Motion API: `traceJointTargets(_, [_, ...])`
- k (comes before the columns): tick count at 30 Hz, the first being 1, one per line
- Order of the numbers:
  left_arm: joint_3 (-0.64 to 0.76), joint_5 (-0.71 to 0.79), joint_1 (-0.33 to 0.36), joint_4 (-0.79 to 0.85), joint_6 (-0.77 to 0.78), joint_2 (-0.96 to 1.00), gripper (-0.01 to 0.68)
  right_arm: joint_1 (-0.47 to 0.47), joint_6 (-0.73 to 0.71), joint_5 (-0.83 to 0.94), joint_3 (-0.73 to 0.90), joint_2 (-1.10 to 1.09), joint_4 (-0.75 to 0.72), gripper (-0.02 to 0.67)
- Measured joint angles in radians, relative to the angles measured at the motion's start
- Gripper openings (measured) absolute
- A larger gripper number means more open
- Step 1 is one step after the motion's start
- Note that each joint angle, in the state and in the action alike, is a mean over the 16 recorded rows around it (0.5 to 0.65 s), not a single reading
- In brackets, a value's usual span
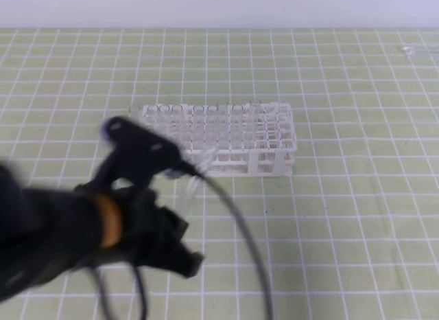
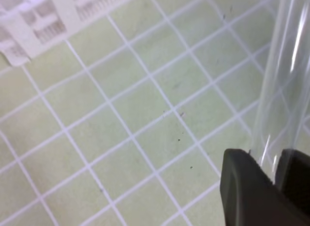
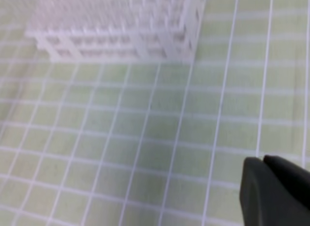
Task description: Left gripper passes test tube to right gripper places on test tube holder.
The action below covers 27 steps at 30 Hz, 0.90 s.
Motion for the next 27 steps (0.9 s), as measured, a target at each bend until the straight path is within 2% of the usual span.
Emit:
traceJointTargets(7, [0.304,-0.338,0.06,0.015,-0.036,-0.257,0.036,0.0,-0.033,-0.002,-0.071,0.011,0.049,-0.016])
traceJointTargets(14, [0.534,-0.657,0.108,0.042,-0.043,-0.393,0.023,0.0,-0.101,-0.004,-0.117,0.05,0.129,-0.016])
traceJointTargets(21, [0.647,-0.88,0.119,0.069,-0.04,-0.412,0.017,0.014,-0.195,-0.015,-0.162,0.113,0.242,-0.016])
traceJointTargets(27, [0.674,-0.972,0.119,0.075,-0.038,-0.401,0.01,0.098,-0.253,-0.056,-0.228,0.179,0.307,-0.016])
